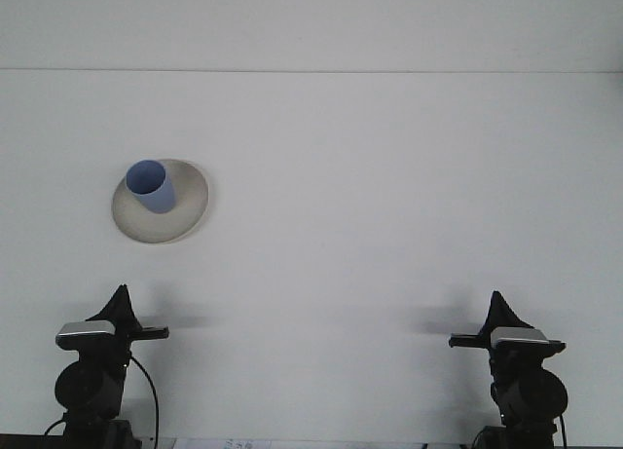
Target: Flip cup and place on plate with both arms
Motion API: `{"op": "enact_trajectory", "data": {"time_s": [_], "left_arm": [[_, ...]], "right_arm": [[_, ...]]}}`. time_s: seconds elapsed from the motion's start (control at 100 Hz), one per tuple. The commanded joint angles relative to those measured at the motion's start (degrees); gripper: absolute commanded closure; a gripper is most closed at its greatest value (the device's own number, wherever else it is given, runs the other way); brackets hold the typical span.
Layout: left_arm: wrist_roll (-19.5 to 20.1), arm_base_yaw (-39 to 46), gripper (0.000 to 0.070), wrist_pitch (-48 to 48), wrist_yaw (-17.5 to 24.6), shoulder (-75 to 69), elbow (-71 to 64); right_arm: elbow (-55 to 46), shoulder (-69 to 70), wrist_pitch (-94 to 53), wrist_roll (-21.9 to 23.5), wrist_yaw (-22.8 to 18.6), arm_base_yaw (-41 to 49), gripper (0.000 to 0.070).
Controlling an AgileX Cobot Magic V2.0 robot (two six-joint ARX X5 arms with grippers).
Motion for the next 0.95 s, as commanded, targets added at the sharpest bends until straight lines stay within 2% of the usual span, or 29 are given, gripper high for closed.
{"op": "enact_trajectory", "data": {"time_s": [0.0, 0.94], "left_arm": [[-0.28, 0.09, 0.0688, 0.55, -0.07, -0.04, -1.11], [-0.26, 0.09, 0.0688, 0.55, -0.07, -0.04, -1.11]], "right_arm": [[-0.11, -0.17, 0.37, 0.83, 0.76, -0.13, 0.0694], [-0.09, -0.17, 0.22, 1.2, 1.16, -0.13, 0.0694]]}}
